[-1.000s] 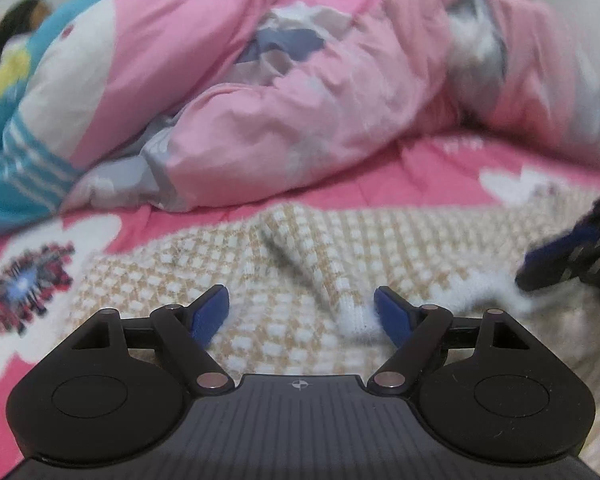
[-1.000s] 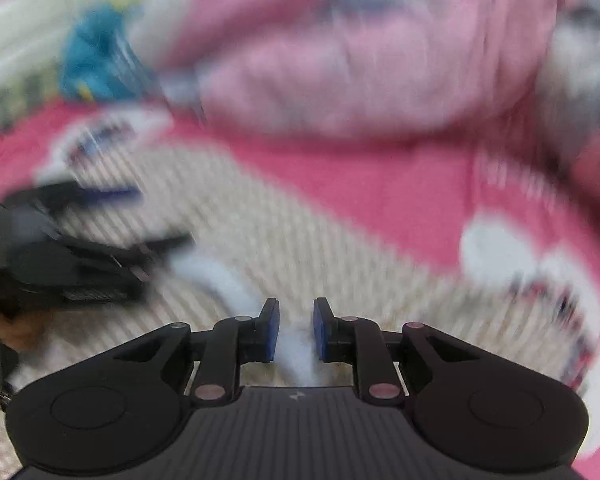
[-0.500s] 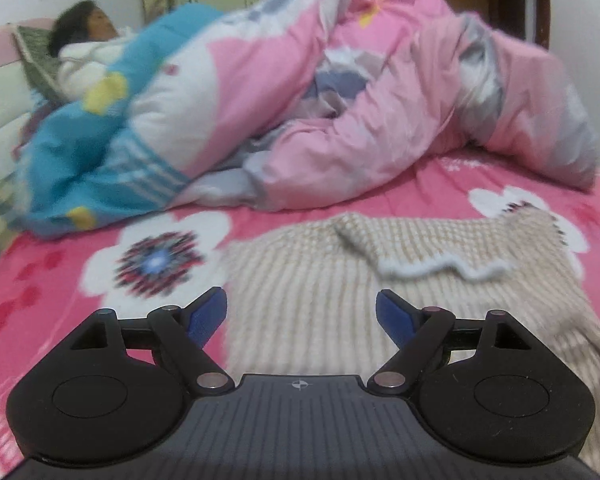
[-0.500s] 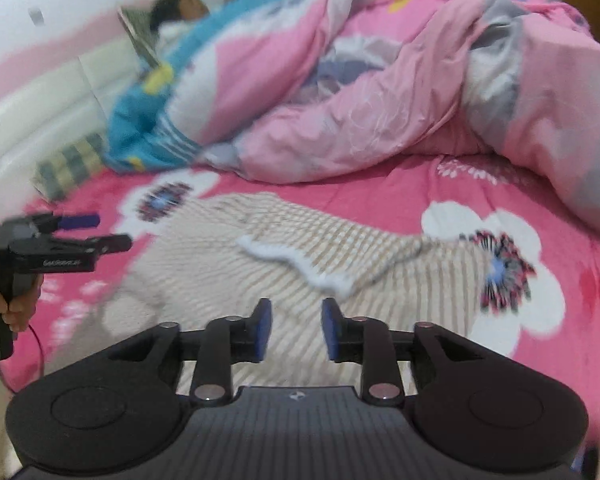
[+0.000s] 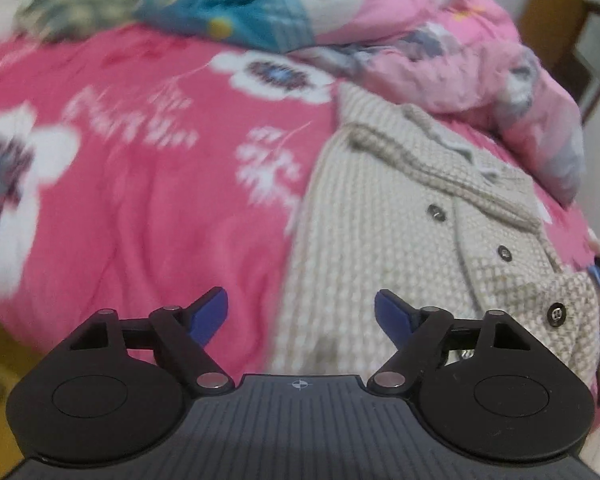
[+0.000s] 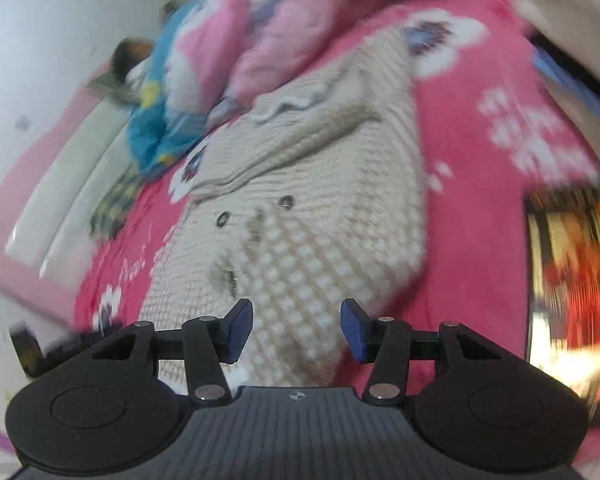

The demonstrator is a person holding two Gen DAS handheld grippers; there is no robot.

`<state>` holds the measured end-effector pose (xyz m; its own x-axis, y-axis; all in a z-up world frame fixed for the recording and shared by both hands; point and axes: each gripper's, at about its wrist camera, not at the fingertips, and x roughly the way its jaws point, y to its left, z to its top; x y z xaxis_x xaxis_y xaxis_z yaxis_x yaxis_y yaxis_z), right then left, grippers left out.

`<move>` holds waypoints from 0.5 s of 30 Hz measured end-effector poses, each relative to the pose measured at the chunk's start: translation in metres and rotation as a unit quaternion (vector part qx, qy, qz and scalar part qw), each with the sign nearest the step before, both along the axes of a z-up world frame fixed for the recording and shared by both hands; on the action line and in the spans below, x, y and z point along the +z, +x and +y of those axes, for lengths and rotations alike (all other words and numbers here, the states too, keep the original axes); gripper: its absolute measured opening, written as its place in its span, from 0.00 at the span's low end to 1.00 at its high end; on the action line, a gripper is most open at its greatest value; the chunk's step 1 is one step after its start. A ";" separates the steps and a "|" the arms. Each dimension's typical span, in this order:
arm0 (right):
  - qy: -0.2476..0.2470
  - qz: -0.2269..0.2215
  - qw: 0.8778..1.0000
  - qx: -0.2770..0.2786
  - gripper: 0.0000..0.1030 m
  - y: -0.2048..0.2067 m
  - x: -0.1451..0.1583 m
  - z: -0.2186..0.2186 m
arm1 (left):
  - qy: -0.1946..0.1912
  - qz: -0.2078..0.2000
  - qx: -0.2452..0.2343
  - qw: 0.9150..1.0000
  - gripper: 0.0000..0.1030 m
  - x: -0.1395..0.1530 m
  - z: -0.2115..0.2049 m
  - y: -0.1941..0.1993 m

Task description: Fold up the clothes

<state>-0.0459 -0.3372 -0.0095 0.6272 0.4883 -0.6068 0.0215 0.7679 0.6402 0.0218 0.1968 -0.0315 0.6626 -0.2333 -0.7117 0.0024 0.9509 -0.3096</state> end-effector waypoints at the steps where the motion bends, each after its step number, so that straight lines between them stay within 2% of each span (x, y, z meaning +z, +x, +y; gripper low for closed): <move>1: 0.002 -0.007 1.000 -0.010 0.52 -0.003 0.001 -0.001 | -0.003 0.002 0.005 1.000 0.75 -0.003 0.001 -0.004; 5: -0.050 -0.068 0.996 -0.008 0.52 -0.010 0.024 0.018 | 0.005 -0.016 0.003 1.000 0.73 -0.003 -0.012 -0.025; 8: -0.087 -0.094 0.992 0.022 0.52 -0.020 0.029 0.044 | 0.001 -0.048 -0.036 0.998 0.73 0.003 -0.041 -0.044; 12: -0.146 -0.117 0.981 0.057 0.51 -0.038 0.021 0.078 | -0.023 -0.061 -0.144 0.987 0.73 0.002 -0.099 -0.061; 15: -0.216 -0.151 0.960 0.097 0.50 -0.054 0.010 0.109 | -0.017 -0.057 -0.215 0.975 0.70 -0.005 -0.143 -0.063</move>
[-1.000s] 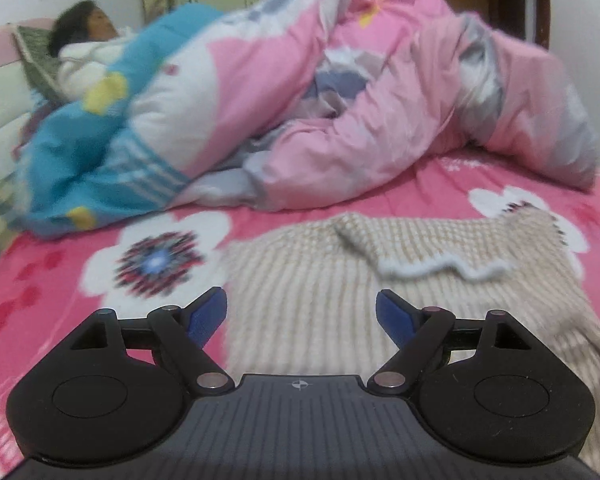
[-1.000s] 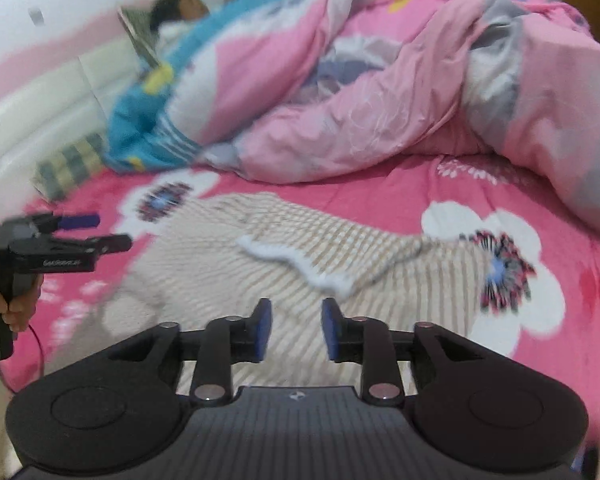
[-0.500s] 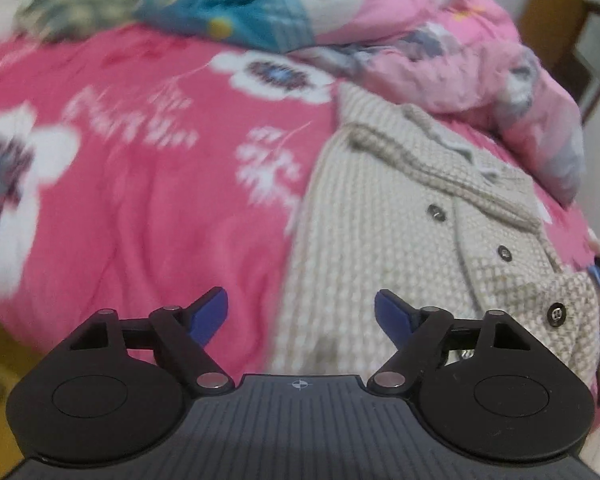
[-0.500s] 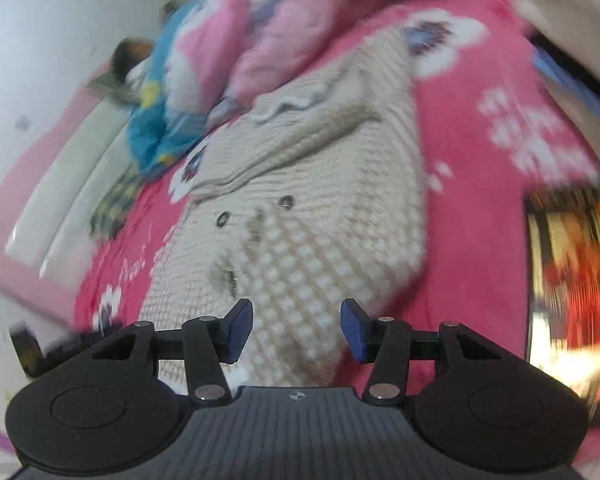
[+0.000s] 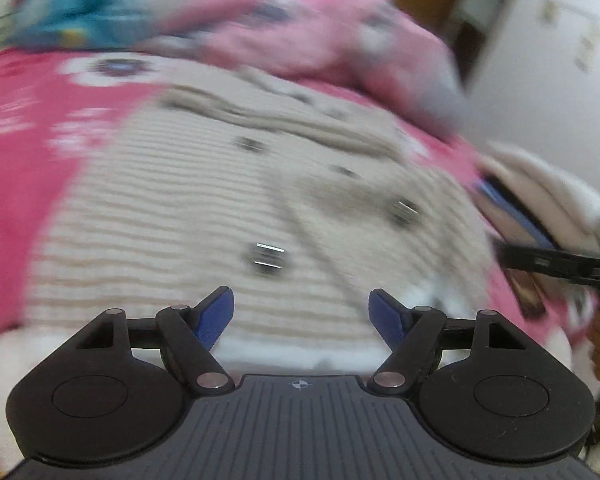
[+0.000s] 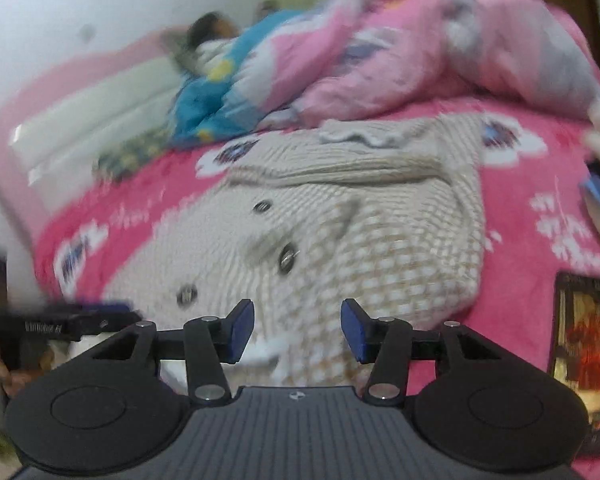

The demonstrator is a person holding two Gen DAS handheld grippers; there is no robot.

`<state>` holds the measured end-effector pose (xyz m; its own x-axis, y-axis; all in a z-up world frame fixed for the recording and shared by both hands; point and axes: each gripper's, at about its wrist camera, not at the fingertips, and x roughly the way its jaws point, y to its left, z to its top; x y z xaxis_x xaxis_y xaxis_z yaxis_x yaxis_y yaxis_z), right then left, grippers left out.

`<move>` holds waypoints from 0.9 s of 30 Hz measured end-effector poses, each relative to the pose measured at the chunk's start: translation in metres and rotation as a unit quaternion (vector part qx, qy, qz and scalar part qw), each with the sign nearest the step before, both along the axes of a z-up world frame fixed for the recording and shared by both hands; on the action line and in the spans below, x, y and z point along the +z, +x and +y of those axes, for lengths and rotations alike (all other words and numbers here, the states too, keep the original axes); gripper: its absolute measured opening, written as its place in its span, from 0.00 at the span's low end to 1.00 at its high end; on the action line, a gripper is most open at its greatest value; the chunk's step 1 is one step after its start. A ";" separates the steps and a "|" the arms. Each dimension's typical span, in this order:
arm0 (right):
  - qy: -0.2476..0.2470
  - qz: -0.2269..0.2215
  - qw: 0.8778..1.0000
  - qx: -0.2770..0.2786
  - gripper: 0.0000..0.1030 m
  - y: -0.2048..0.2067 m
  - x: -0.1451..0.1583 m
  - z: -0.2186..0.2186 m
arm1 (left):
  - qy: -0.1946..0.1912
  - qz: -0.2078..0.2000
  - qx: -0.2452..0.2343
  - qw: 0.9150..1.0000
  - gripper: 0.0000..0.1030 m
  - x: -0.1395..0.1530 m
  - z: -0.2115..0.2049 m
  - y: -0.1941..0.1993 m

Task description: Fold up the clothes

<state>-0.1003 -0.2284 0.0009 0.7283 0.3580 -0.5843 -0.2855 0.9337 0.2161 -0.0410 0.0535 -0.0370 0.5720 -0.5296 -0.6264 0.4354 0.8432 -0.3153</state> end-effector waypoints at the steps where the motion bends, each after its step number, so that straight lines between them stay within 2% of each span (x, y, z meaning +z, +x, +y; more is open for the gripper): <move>1: -0.026 -0.009 1.000 0.010 0.50 -0.004 -0.003 0.011 | 0.011 0.003 -0.017 1.000 0.67 -0.004 -0.013 0.002; 3: -0.084 -0.024 0.996 0.025 0.49 -0.009 -0.012 0.029 | 0.028 0.014 -0.031 0.999 0.61 -0.013 -0.031 0.006; 6: -0.154 -0.027 0.987 0.032 0.49 -0.013 -0.027 0.049 | 0.038 0.018 -0.023 0.999 0.61 -0.020 -0.042 0.014; 9: -0.192 -0.012 0.981 0.032 0.50 -0.011 -0.044 0.056 | 0.042 0.012 -0.015 0.999 0.61 -0.021 -0.049 0.016; 11: -0.198 -0.005 0.980 0.023 0.50 -0.008 -0.052 0.057 | 0.045 0.006 -0.006 0.999 0.60 -0.021 -0.054 0.014; 12: -0.193 -0.005 0.981 0.019 0.50 -0.008 -0.055 0.055 | 0.047 0.002 -0.003 0.999 0.55 -0.020 -0.057 0.013; 13: -0.184 -0.008 0.983 0.016 0.46 -0.007 -0.056 0.053 | 0.051 -0.002 0.001 0.999 0.44 -0.019 -0.058 0.011; 14: -0.175 -0.010 0.984 0.010 0.41 -0.007 -0.057 0.051 | 0.054 -0.005 0.006 0.999 0.38 -0.018 -0.060 0.011; 16: -0.156 -0.014 0.988 -0.008 0.16 -0.009 -0.055 0.042 | 0.049 -0.004 0.020 0.999 0.15 -0.016 -0.059 0.010; 18: -0.122 -0.018 0.992 -0.023 0.09 -0.015 -0.048 0.029 | 0.020 0.019 0.036 0.999 0.04 -0.016 -0.052 0.017; 21: -0.036 -0.018 0.998 -0.040 0.08 -0.029 -0.036 0.001 | -0.024 0.046 0.056 0.997 0.02 -0.012 -0.036 0.022; 24: 0.023 -0.015 0.998 -0.062 0.08 -0.048 -0.031 -0.028 | -0.057 0.054 0.069 0.995 0.02 -0.005 -0.019 0.023; 25: 0.040 -0.006 0.997 -0.068 0.08 -0.053 -0.032 -0.036 | -0.066 0.056 0.074 0.993 0.01 -0.003 -0.014 0.024; 27: 0.061 0.046 0.994 -0.080 0.08 -0.057 -0.049 -0.049 | -0.094 0.066 0.085 0.990 0.01 -0.002 -0.003 0.027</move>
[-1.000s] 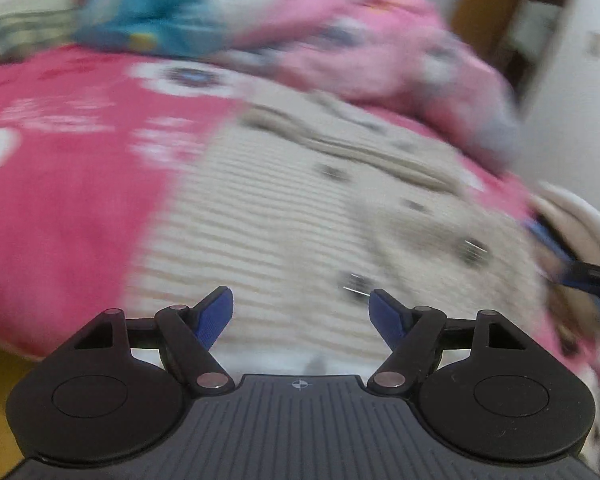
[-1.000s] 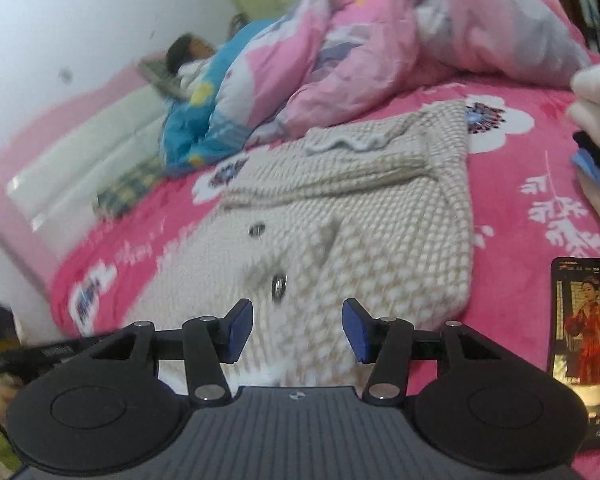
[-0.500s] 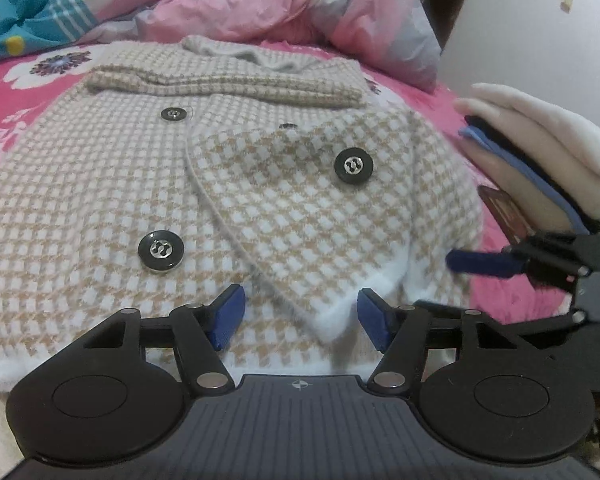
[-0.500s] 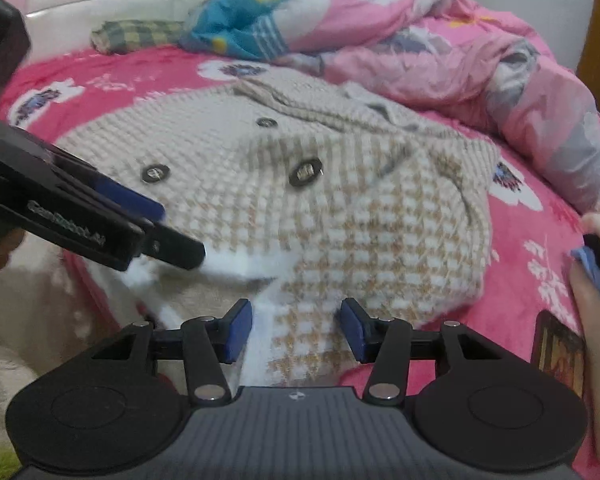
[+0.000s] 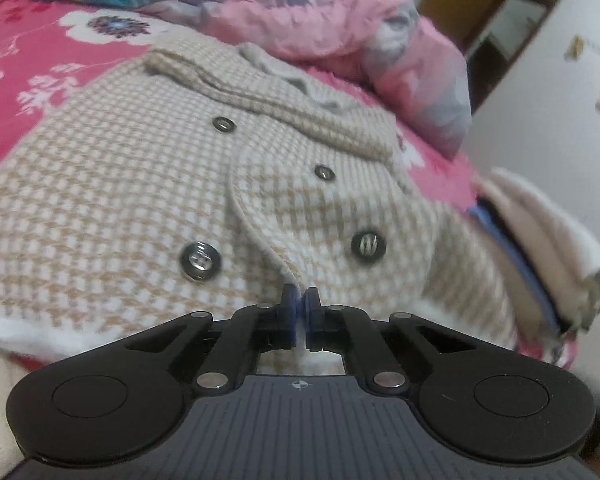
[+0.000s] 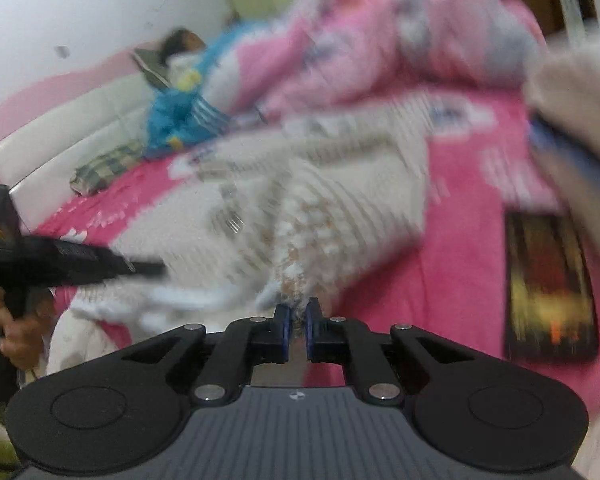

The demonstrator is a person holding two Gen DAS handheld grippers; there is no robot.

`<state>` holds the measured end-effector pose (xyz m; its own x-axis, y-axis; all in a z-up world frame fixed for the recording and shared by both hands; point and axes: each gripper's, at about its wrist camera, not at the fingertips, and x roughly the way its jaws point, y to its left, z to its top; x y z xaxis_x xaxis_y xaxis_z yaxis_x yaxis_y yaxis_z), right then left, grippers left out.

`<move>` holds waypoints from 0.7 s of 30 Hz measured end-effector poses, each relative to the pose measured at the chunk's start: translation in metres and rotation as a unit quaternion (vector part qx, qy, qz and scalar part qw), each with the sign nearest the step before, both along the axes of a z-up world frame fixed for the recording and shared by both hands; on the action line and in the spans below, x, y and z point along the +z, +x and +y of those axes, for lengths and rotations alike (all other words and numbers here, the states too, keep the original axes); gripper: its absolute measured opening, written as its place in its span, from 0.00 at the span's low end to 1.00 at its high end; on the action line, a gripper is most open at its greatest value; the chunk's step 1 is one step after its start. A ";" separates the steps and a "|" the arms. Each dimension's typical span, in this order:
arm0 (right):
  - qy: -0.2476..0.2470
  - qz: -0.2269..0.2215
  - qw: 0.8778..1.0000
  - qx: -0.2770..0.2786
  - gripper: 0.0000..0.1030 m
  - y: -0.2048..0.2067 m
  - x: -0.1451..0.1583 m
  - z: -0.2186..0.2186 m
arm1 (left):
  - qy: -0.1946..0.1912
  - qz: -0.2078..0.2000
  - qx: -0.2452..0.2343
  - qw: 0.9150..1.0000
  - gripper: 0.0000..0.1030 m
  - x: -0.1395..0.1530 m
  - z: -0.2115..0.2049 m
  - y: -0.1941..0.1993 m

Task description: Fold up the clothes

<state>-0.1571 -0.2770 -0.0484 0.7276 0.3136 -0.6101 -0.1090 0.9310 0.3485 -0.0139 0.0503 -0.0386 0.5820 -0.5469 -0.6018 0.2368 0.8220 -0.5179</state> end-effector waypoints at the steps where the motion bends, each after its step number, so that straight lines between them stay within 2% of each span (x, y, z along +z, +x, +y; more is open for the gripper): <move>1: 0.009 0.032 0.999 -0.004 0.08 0.000 -0.011 -0.004 | -0.014 0.005 0.006 1.000 0.01 0.000 0.006 0.002; 3: 0.005 0.076 0.997 -0.012 0.08 -0.002 -0.026 -0.006 | -0.039 0.014 0.020 0.999 0.01 0.000 0.017 0.006; 5: -0.021 0.065 0.998 -0.012 0.10 -0.007 -0.022 -0.003 | -0.058 0.020 0.029 0.998 0.01 0.002 0.026 0.009; 9: -0.078 -0.038 0.996 0.009 0.14 -0.024 0.015 0.005 | -0.106 0.025 0.041 0.993 0.01 0.005 0.043 0.012; 12: -0.143 -0.121 0.981 0.060 0.26 -0.029 0.037 0.024 | -0.135 0.026 0.058 0.989 0.01 0.005 0.059 0.017; 15: -0.213 -0.150 0.957 0.130 0.35 -0.020 0.039 0.055 | -0.128 0.040 0.085 0.987 0.01 -0.005 0.072 0.026; 18: -0.249 -0.146 0.936 0.199 0.35 -0.008 0.027 0.081 | -0.096 0.042 0.089 0.990 0.01 -0.014 0.074 0.029; 21: -0.253 -0.121 0.930 0.237 0.35 0.005 0.014 0.096 | -0.085 0.042 0.073 0.993 0.01 -0.019 0.075 0.026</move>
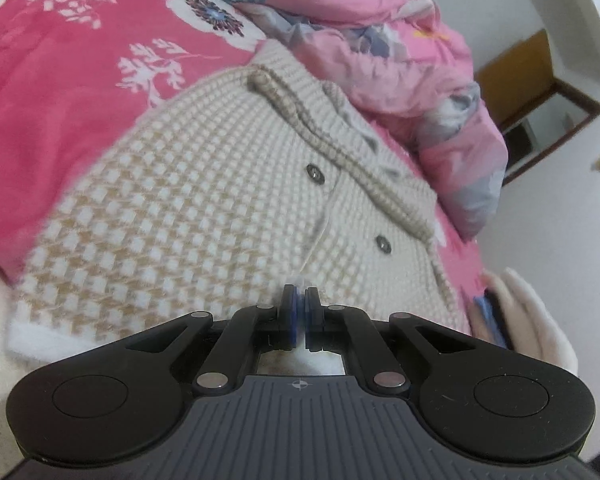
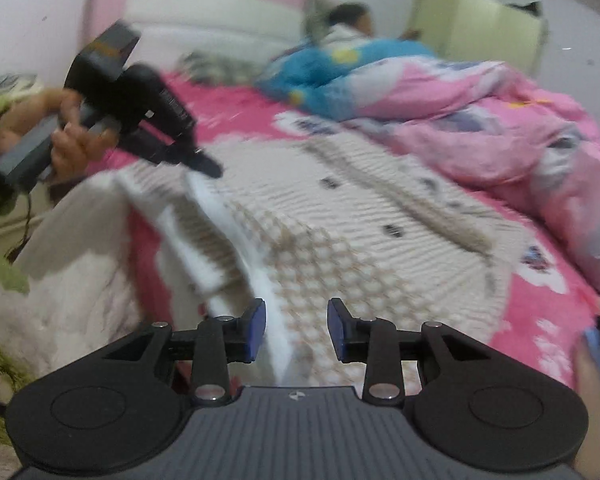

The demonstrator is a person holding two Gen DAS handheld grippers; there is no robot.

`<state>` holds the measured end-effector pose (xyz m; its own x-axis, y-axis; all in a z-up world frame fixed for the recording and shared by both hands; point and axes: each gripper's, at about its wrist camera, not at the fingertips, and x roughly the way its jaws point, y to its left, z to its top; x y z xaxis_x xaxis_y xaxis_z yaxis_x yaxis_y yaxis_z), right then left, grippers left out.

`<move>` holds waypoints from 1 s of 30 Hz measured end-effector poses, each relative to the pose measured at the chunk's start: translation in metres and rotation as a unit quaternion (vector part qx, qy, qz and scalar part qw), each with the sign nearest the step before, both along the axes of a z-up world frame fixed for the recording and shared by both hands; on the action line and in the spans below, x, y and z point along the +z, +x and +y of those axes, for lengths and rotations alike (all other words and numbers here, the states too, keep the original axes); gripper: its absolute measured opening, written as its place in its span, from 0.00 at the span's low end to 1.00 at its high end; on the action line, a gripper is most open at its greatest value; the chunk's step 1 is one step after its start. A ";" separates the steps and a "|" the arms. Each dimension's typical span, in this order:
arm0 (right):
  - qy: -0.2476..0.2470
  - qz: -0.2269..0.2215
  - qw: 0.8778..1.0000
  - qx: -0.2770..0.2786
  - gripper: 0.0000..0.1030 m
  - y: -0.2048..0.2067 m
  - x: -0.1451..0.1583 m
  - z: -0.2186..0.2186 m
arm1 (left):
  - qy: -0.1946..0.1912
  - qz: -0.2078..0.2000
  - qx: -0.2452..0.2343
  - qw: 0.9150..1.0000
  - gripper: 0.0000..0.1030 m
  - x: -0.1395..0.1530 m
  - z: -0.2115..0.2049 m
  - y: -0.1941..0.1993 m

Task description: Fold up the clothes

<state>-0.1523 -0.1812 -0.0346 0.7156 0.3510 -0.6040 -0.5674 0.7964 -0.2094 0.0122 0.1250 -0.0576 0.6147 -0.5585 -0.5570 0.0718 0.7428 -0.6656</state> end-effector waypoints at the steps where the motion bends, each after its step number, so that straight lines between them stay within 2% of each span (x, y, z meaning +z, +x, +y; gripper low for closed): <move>1: -0.006 0.016 1.000 0.004 0.35 0.006 -0.005 0.002 | 0.004 0.000 -0.006 1.000 0.01 -0.002 -0.001 -0.002; 3: -0.021 0.056 0.998 0.005 0.33 0.017 -0.016 0.004 | 0.015 0.003 -0.017 1.000 0.01 -0.005 0.001 -0.007; 5: -0.035 0.095 0.995 0.008 0.28 0.023 -0.024 0.002 | 0.027 0.008 -0.027 0.999 0.02 -0.009 0.003 -0.011; 7: -0.040 0.116 0.992 0.016 0.21 0.020 -0.023 -0.006 | 0.048 -0.002 -0.025 0.999 0.02 -0.006 0.005 -0.016; 9: -0.035 0.104 0.994 0.013 0.19 0.016 -0.014 -0.010 | 0.062 -0.020 -0.016 0.998 0.05 0.000 0.009 -0.021; 11: -0.032 0.074 0.997 0.014 0.19 0.010 -0.005 -0.013 | 0.057 -0.038 -0.009 0.998 0.23 0.007 0.012 -0.025; 12: -0.035 0.058 0.998 0.017 0.20 0.008 -0.002 -0.012 | 0.054 -0.046 -0.006 0.997 0.38 0.011 0.013 -0.026; 14: -0.048 0.046 0.998 0.024 0.23 0.009 -0.004 -0.008 | 0.060 -0.074 -0.015 0.995 0.41 0.018 0.005 -0.029; 17: -0.075 0.055 0.995 0.026 0.36 0.017 -0.019 -0.001 | 0.087 -0.116 -0.067 0.987 0.41 0.026 -0.027 -0.030; 18: -0.086 0.059 0.994 0.027 0.39 0.018 -0.023 0.000 | 0.098 -0.128 -0.091 0.983 0.41 0.027 -0.041 -0.031; 21: -0.109 0.060 0.992 0.032 0.40 0.016 -0.033 0.002 | 0.138 -0.147 -0.136 0.970 0.41 0.020 -0.075 -0.031; 23: -0.096 0.068 0.993 0.017 0.36 0.018 -0.033 -0.003 | 0.171 -0.148 -0.155 0.962 0.41 0.011 -0.092 -0.029; 25: -0.072 0.077 0.994 0.000 0.10 0.020 -0.029 -0.011 | 0.197 -0.144 -0.169 0.955 0.41 0.002 -0.105 -0.028; 26: -0.064 0.078 0.995 -0.008 0.01 0.020 -0.027 -0.014 | 0.206 -0.138 -0.170 0.954 0.41 -0.001 -0.108 -0.027; 30: -0.038 0.073 0.996 -0.020 0.00 0.009 -0.013 -0.030 | 0.209 -0.138 -0.183 0.951 0.41 0.002 -0.107 -0.034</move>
<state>-0.1429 -0.2111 -0.0481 0.6311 0.2724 -0.7262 -0.5640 0.8040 -0.1885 -0.0216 0.0180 -0.0556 0.5777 -0.5278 -0.6227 0.5049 0.8304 -0.2355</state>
